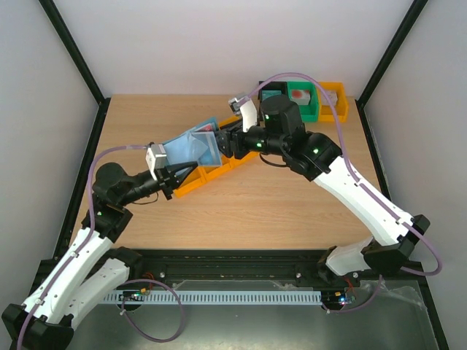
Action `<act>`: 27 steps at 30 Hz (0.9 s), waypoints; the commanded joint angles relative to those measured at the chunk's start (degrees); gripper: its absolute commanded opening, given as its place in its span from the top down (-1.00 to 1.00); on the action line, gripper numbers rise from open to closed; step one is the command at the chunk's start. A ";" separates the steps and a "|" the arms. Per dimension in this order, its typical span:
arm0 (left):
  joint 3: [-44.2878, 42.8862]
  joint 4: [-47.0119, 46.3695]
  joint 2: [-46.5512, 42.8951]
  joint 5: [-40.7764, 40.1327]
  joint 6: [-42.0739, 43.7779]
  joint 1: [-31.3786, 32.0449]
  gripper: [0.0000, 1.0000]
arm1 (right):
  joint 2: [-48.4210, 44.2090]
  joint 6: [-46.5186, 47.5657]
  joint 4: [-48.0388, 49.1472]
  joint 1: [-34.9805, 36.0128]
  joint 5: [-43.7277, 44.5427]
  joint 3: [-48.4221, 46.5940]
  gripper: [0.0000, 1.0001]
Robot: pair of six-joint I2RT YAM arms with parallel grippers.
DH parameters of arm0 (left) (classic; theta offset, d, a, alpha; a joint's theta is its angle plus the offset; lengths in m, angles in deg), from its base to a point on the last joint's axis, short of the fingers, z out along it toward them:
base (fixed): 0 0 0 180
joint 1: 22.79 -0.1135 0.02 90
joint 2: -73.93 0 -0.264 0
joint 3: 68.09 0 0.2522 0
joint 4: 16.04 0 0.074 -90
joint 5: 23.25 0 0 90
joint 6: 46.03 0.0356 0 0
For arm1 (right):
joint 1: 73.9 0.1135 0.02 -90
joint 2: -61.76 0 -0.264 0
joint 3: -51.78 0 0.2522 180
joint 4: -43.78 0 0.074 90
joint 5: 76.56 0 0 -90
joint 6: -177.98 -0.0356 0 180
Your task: Take the credit cards out of the card holder
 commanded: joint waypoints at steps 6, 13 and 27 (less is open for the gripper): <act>0.12 -3.10 -0.65 2.12 -0.06 0.29 0.95 | 0.26 2.54 -1.70 1.29 -14.29 -0.78 -0.58; 0.41 -6.36 -0.81 8.71 -0.69 0.27 0.96 | -3.80 3.58 2.41 1.30 -18.22 3.18 -0.48; 0.43 -3.79 -1.27 -5.34 -3.52 -1.50 -0.30 | 0.67 -2.07 -0.98 1.34 -8.56 0.06 0.97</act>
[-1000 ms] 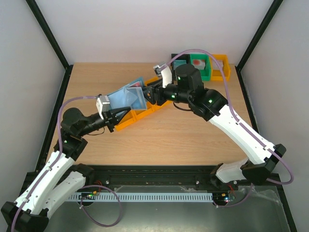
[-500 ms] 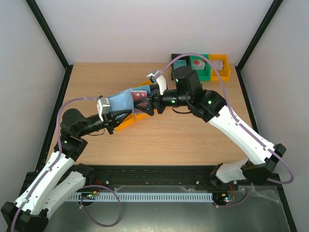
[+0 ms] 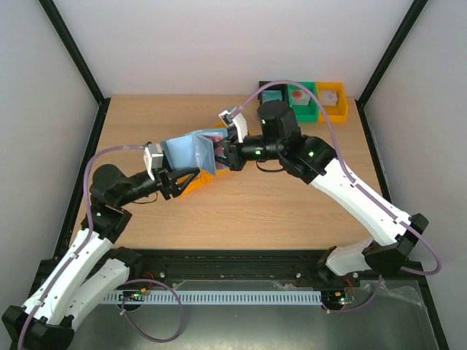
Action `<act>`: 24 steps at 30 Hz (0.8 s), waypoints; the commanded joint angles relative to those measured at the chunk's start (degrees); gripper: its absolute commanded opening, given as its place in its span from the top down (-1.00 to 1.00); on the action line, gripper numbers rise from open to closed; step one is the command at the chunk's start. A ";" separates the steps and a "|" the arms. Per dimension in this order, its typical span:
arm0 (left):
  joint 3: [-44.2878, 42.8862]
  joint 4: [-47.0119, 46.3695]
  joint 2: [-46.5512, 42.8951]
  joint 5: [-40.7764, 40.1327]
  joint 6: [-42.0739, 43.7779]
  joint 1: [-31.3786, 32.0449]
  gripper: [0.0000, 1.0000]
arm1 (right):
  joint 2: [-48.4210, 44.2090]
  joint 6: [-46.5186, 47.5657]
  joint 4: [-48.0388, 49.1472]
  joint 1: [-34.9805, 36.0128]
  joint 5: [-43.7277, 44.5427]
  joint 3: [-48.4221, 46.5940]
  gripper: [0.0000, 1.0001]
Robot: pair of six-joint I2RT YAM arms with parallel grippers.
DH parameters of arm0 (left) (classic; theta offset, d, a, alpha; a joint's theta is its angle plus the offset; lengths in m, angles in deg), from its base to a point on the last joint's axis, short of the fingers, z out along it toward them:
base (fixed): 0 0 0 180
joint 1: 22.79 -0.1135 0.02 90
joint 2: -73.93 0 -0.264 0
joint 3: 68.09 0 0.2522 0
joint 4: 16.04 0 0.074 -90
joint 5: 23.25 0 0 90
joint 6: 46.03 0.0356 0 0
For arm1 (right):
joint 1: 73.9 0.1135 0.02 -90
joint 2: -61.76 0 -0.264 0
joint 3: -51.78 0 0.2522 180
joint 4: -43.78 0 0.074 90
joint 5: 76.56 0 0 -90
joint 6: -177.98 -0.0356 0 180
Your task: Take the credit cards out of the card holder
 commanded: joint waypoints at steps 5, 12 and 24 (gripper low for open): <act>0.42 1.40 -0.82 -22.07 -2.73 -2.91 -0.41 | 7.14 -0.53 -19.15 0.36 24.85 -12.41 0.97; 0.62 3.56 0.02 -23.83 -0.39 -4.73 -0.29 | 15.68 -1.00 -32.69 2.09 33.96 -23.11 0.97; 3.15 2.50 -0.69 -18.17 -4.49 -5.45 -0.49 | 12.05 3.90 -23.95 3.01 19.27 -21.19 0.97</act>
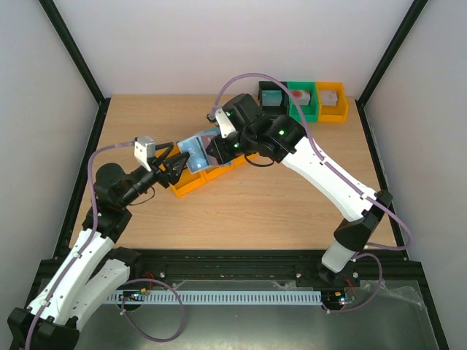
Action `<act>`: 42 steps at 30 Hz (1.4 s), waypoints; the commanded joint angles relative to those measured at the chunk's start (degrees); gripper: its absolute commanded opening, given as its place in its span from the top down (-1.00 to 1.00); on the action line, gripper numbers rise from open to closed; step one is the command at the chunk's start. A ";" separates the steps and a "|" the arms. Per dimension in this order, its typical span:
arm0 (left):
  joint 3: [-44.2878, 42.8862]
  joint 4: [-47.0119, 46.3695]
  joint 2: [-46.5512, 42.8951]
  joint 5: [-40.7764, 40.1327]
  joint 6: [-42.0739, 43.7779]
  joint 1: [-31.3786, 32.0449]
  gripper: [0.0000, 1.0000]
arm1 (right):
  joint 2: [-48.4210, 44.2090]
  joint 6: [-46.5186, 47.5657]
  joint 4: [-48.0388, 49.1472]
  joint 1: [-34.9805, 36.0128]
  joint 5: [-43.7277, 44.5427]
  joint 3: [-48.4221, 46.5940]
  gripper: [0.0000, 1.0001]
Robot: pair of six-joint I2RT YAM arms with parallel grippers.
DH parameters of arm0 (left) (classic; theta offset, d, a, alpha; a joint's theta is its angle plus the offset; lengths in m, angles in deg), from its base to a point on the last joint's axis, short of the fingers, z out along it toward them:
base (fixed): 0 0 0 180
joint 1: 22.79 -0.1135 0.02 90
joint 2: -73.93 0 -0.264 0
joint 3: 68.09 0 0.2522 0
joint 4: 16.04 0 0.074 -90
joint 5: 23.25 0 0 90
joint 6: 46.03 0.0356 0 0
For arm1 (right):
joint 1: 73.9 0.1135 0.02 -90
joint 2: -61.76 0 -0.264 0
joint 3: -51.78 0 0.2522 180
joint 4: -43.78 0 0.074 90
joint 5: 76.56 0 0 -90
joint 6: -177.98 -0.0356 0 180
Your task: Take the credit cards out of the card holder
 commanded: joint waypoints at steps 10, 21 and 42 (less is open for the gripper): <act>1.77 -7.90 -0.64 17.72 -9.33 -3.11 -0.77 | -15.22 9.87 16.89 0.42 -30.21 9.98 0.88; -1.23 -12.67 -1.47 32.31 -9.20 -3.22 -0.45 | -18.24 14.22 14.86 0.45 -29.81 11.47 0.92; -3.85 -0.14 -4.00 18.48 -6.46 -4.26 0.95 | -23.67 8.14 18.44 -0.51 -1.59 16.79 -0.08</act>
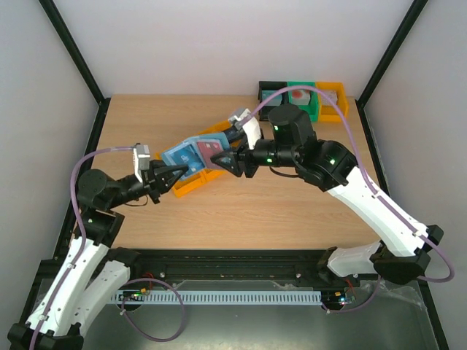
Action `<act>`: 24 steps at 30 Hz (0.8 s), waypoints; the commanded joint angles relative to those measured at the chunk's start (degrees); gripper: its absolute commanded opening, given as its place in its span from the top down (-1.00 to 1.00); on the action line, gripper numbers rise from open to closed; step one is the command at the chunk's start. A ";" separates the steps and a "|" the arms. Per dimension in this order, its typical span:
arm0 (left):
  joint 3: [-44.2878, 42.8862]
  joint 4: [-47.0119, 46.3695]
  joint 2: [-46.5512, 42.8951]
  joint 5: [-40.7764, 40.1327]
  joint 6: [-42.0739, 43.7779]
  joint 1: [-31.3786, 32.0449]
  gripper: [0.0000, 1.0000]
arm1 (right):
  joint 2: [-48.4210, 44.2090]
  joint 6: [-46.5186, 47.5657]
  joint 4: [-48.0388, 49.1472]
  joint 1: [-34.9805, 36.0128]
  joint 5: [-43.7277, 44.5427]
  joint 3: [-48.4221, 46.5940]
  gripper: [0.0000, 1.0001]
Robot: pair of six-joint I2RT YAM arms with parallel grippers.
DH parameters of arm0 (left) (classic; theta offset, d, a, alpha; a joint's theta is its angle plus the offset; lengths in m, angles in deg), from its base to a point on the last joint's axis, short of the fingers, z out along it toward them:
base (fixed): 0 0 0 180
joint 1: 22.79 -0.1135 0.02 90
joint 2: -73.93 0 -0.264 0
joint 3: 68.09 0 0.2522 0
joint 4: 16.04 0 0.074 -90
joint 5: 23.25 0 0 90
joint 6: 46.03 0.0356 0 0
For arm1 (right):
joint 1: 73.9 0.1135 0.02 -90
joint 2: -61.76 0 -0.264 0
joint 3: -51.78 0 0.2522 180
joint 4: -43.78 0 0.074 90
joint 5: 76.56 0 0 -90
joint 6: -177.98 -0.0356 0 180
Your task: Take the credit cards out of the card holder
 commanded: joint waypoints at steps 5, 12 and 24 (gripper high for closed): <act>-0.35 7.17 -0.39 -20.66 1.35 -3.88 0.95 | -3.26 -0.96 -0.90 -0.87 16.32 -2.80 -0.10; 0.12 7.44 -1.02 -16.58 0.92 -4.06 0.95 | 9.21 -6.55 0.45 1.66 -15.44 -12.46 0.24; -0.66 0.19 -1.73 4.38 3.06 -4.09 0.95 | 7.25 0.48 6.84 2.28 -8.73 -6.31 0.41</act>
